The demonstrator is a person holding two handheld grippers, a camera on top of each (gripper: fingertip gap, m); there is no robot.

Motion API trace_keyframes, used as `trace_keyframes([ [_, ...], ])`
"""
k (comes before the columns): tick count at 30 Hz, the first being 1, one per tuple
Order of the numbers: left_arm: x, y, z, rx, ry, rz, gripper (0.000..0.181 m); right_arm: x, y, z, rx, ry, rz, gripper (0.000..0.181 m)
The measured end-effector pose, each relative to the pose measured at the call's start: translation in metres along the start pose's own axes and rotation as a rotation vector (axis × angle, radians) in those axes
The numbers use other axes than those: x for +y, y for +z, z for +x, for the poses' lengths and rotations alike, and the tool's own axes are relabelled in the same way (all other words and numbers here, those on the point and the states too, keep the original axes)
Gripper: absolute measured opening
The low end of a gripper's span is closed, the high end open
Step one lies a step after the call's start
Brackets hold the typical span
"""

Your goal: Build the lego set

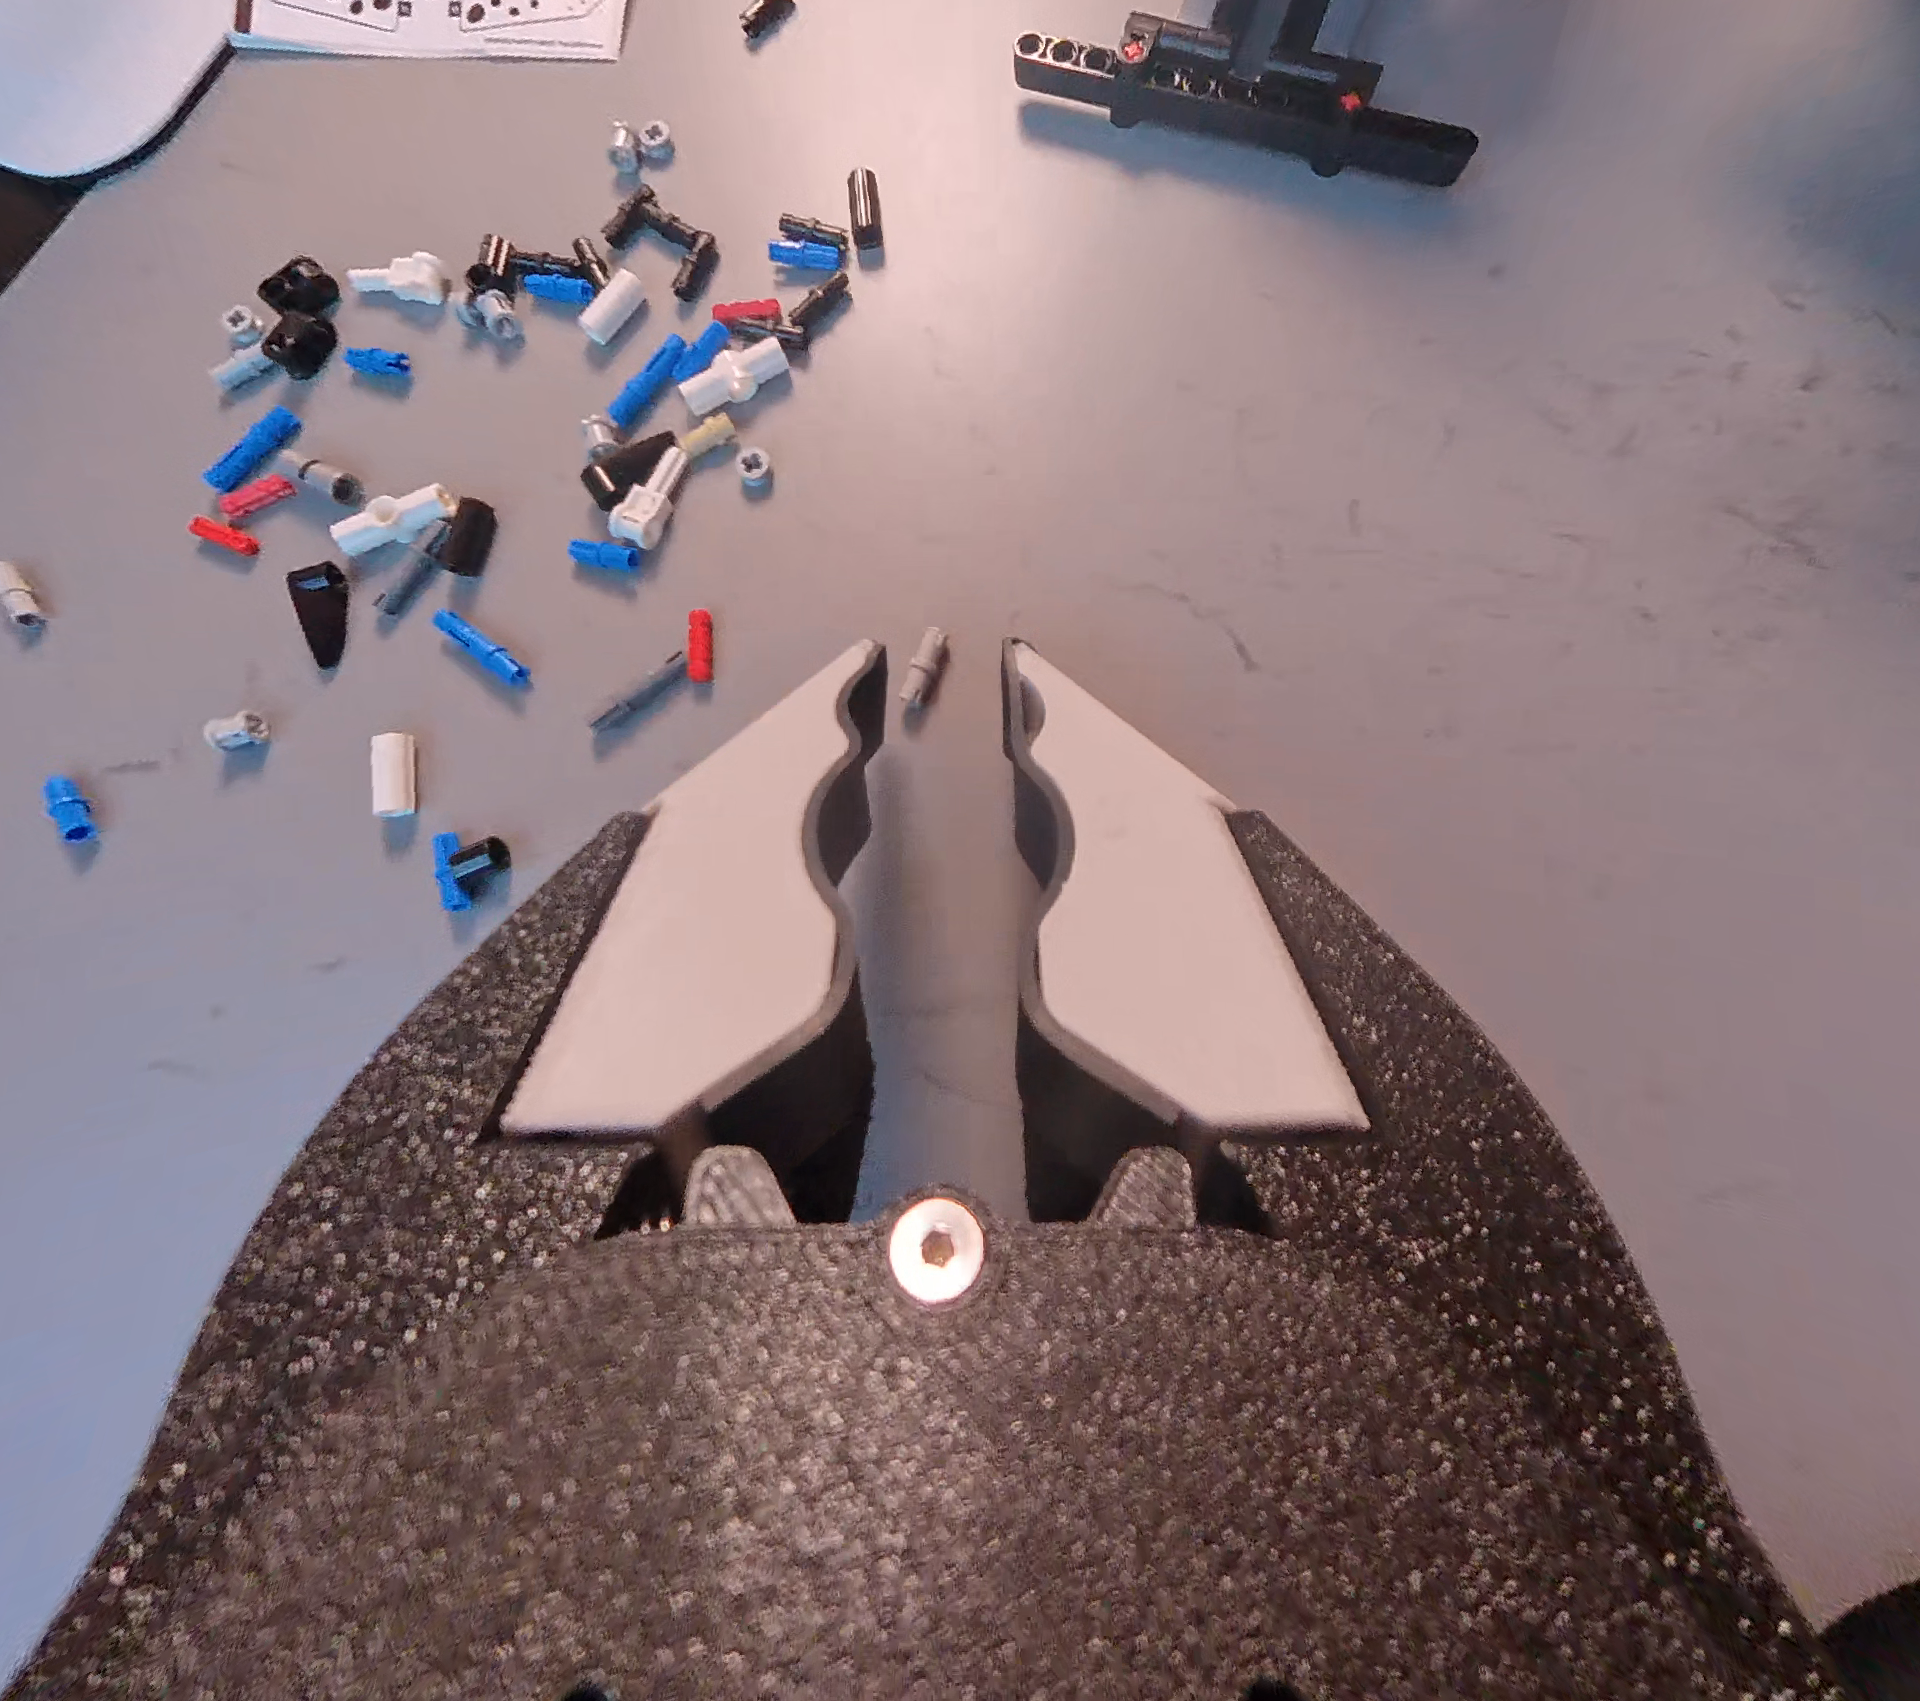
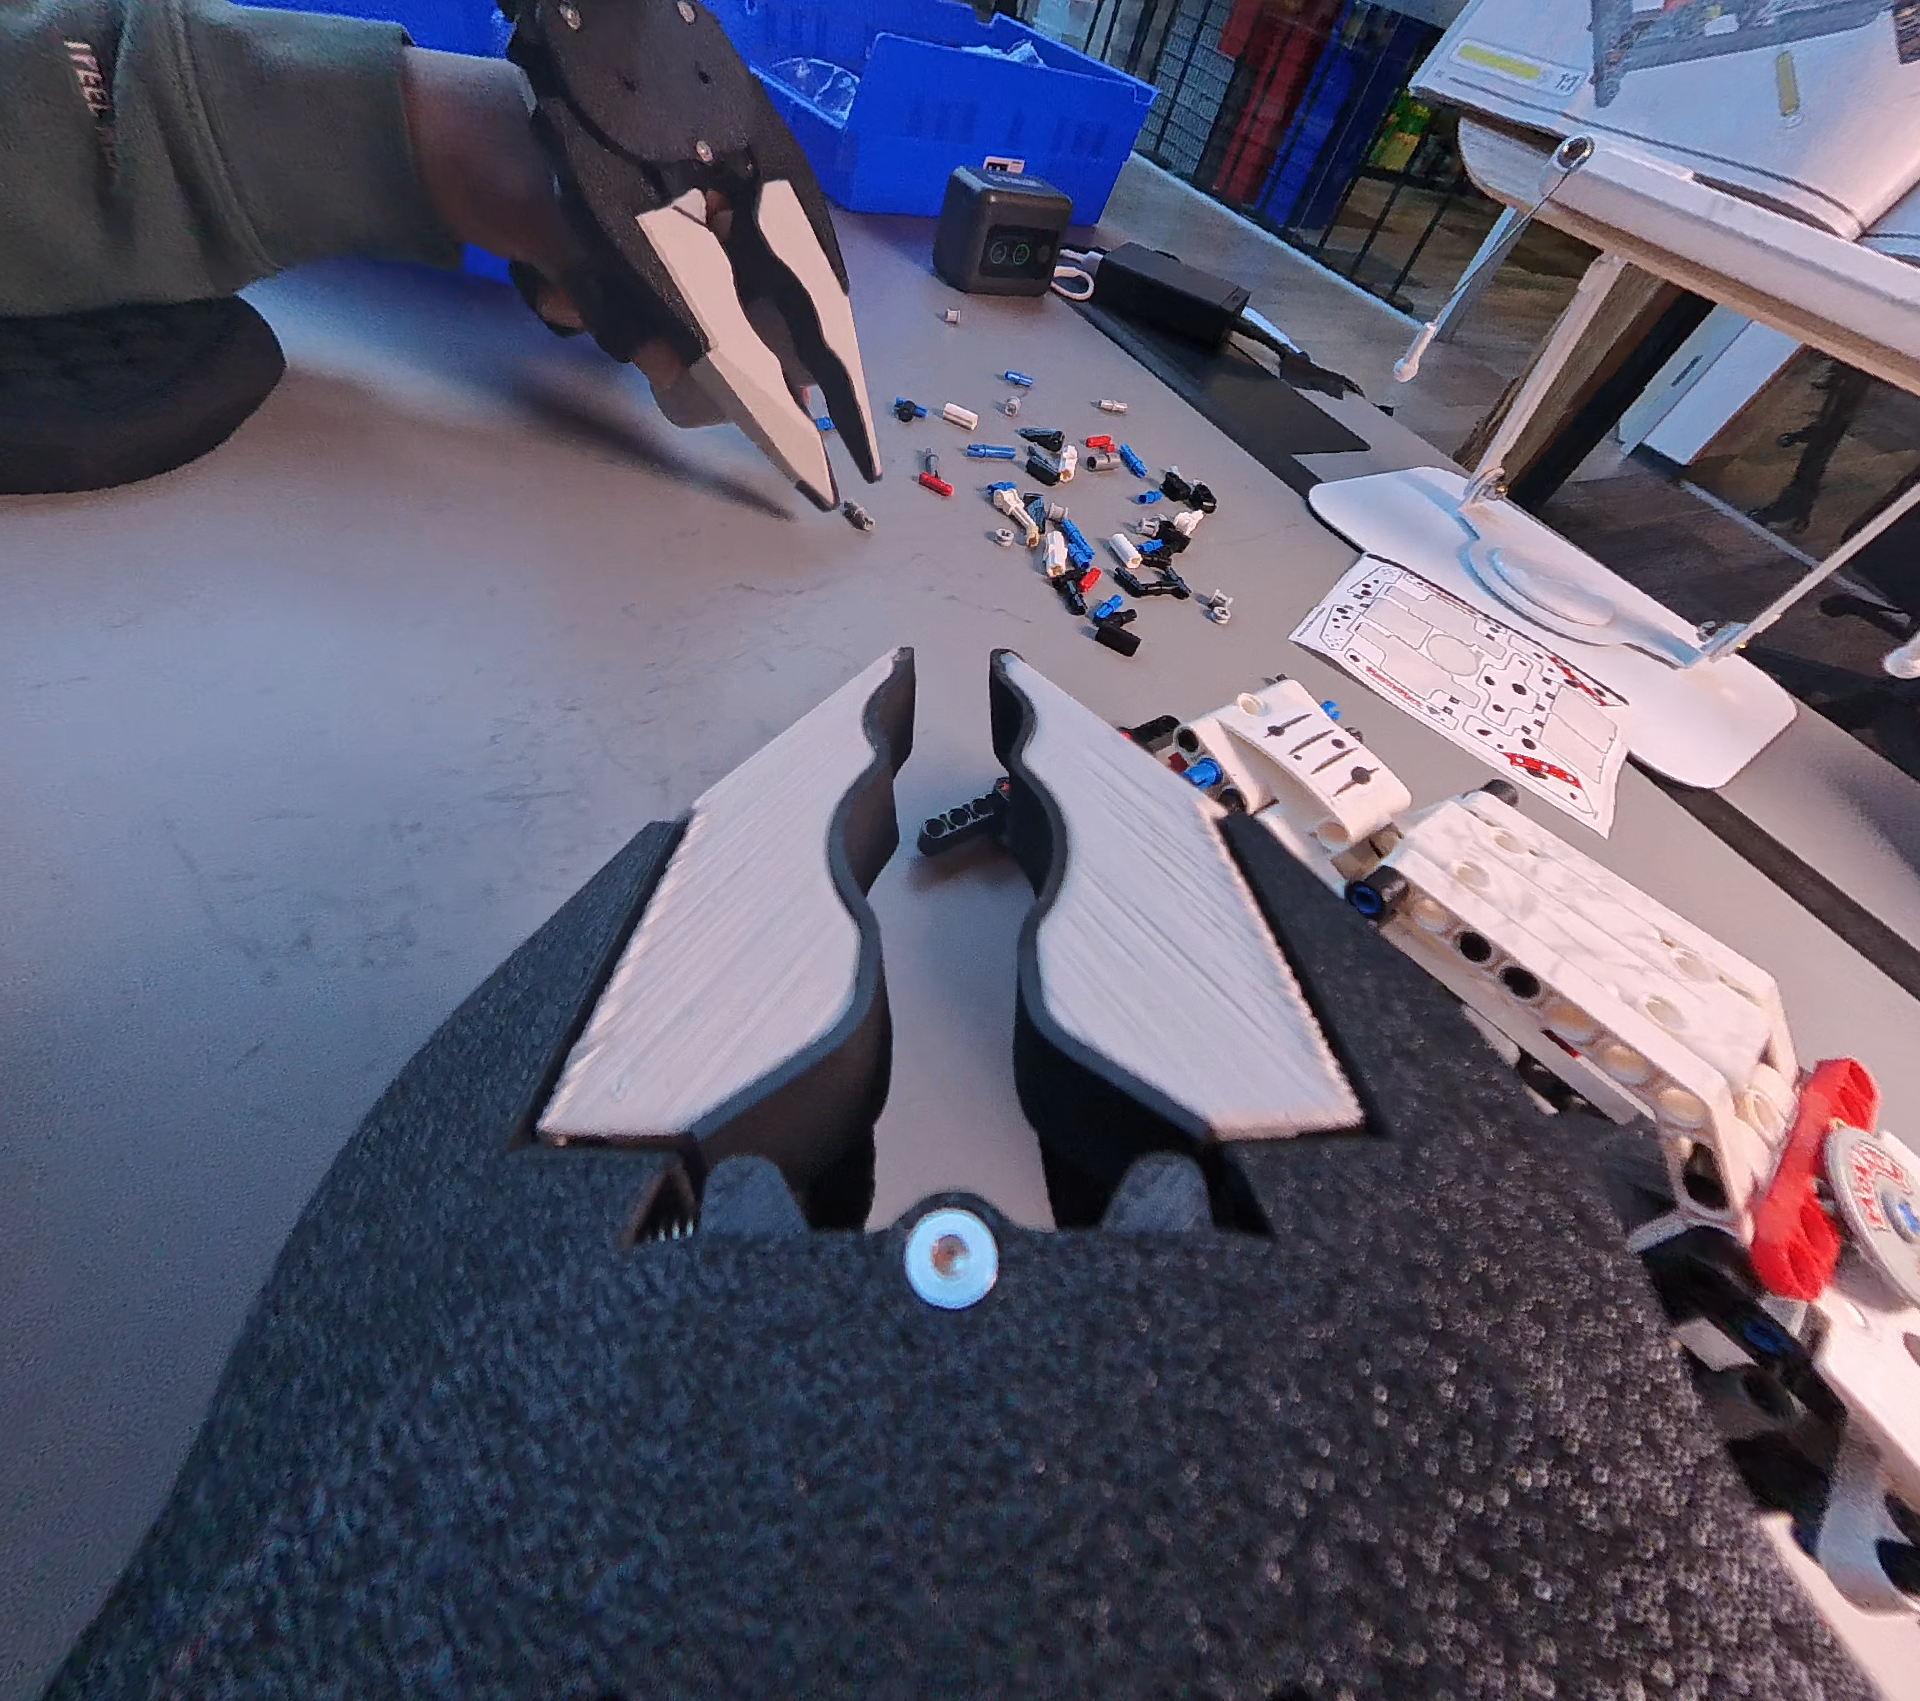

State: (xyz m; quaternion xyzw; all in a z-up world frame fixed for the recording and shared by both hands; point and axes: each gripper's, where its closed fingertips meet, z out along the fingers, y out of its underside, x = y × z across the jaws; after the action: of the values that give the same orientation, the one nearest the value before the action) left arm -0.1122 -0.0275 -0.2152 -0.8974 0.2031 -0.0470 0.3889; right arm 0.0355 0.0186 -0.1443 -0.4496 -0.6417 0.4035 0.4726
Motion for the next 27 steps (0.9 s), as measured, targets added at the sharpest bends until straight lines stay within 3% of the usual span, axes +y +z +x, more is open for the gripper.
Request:
trace_keyframes([
  [10, 0.007, 0.007, 0.002, 0.013, -0.01, -0.024, 0.013, -0.001, -0.001, 0.004, 0.016, 0.024, 0.009, 0.016],
  [18, 0.007, 0.007, -0.001, 0.001, -0.02, -0.021, 0.016, -0.005, -0.005, 0.018, 0.056, 0.127, 0.035, 0.046],
  [27, 0.009, 0.004, -0.032, -0.17, -0.059, -0.005, 0.017, -0.003, -0.003, 0.017, 0.05, 0.116, 0.022, 0.046],
])
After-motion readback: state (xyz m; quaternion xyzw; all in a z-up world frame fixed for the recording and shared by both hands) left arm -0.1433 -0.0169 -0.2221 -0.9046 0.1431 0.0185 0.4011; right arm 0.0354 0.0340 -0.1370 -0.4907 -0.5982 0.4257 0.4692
